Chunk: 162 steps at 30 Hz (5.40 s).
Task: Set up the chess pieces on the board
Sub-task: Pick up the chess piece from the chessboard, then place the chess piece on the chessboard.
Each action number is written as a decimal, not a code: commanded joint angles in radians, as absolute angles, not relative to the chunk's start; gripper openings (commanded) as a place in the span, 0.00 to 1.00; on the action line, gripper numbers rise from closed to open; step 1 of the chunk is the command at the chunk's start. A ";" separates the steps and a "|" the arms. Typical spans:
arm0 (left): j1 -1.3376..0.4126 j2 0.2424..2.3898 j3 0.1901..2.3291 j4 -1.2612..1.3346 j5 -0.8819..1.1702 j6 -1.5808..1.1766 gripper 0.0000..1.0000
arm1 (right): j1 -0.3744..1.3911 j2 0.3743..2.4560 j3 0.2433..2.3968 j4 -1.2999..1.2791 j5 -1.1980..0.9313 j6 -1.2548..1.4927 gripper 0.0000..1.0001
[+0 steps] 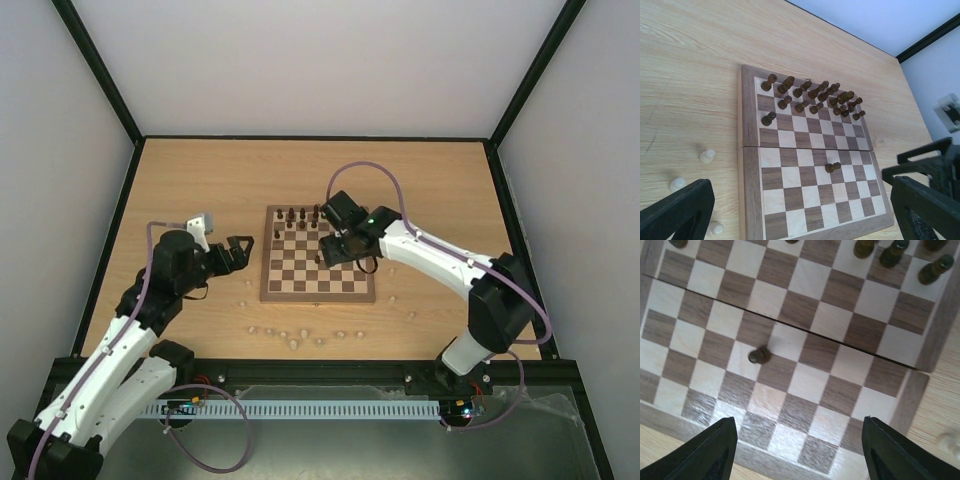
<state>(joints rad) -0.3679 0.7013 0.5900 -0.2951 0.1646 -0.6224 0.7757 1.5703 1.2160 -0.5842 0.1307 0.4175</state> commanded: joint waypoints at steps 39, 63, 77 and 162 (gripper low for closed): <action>-0.367 0.704 0.587 -0.299 0.228 -0.601 0.99 | 0.841 1.984 1.524 -0.740 0.178 0.378 0.21; -0.379 0.633 0.549 -0.312 0.254 -0.644 0.99 | 0.717 2.044 1.836 -0.870 0.198 0.287 0.10; -0.379 0.624 0.547 -0.309 0.247 -0.652 1.00 | 0.668 2.140 1.874 -0.856 0.160 0.272 0.10; -0.381 0.640 0.554 -0.267 0.244 -0.680 0.99 | 0.637 1.610 1.615 -0.705 0.096 0.339 0.92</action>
